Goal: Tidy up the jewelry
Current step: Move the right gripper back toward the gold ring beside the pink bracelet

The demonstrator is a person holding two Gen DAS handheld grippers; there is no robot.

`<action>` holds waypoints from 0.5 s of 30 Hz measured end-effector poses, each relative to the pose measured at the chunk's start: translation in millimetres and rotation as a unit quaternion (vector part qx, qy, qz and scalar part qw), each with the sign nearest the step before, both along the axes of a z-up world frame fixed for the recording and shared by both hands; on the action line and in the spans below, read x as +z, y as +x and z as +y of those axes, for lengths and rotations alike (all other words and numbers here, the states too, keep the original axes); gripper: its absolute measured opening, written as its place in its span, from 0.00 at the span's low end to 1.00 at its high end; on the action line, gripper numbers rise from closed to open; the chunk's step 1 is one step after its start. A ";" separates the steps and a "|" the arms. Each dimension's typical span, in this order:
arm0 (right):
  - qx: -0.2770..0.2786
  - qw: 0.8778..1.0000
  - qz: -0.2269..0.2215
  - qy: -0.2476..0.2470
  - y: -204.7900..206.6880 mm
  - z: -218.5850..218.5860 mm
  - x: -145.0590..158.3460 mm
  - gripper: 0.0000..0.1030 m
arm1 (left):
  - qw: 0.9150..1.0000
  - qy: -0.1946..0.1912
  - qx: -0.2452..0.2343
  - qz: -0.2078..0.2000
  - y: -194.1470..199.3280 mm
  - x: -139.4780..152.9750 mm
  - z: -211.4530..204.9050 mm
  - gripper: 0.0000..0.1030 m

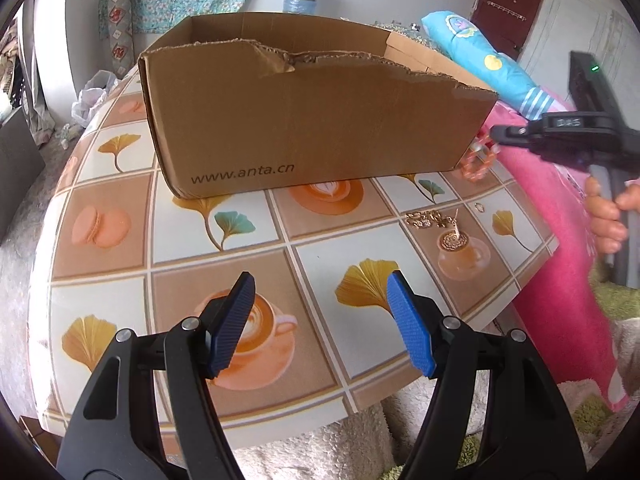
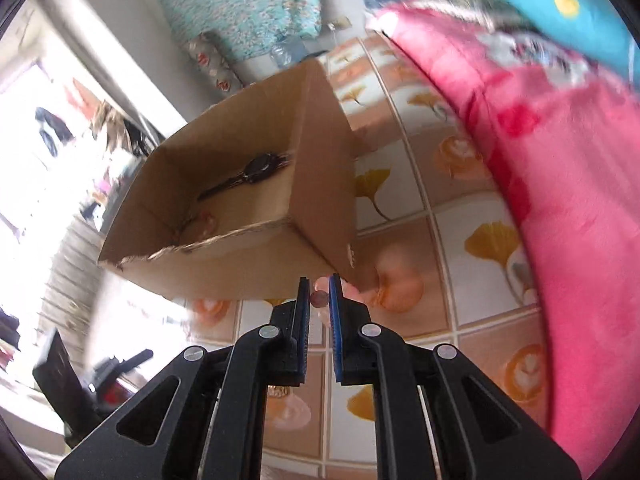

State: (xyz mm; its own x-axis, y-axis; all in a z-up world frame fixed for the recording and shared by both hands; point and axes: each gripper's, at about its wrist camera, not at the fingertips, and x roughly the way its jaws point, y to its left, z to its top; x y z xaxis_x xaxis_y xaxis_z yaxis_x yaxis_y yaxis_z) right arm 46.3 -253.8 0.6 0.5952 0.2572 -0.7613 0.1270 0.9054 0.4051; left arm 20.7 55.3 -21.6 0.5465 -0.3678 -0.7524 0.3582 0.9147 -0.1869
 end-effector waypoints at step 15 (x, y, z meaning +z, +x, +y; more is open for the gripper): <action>0.030 0.999 -0.014 -0.019 -38.8 9.4 -14.1 0.11 | 0.996 -0.006 -0.082 -0.031 -8.3 14.6 -51.8 0.56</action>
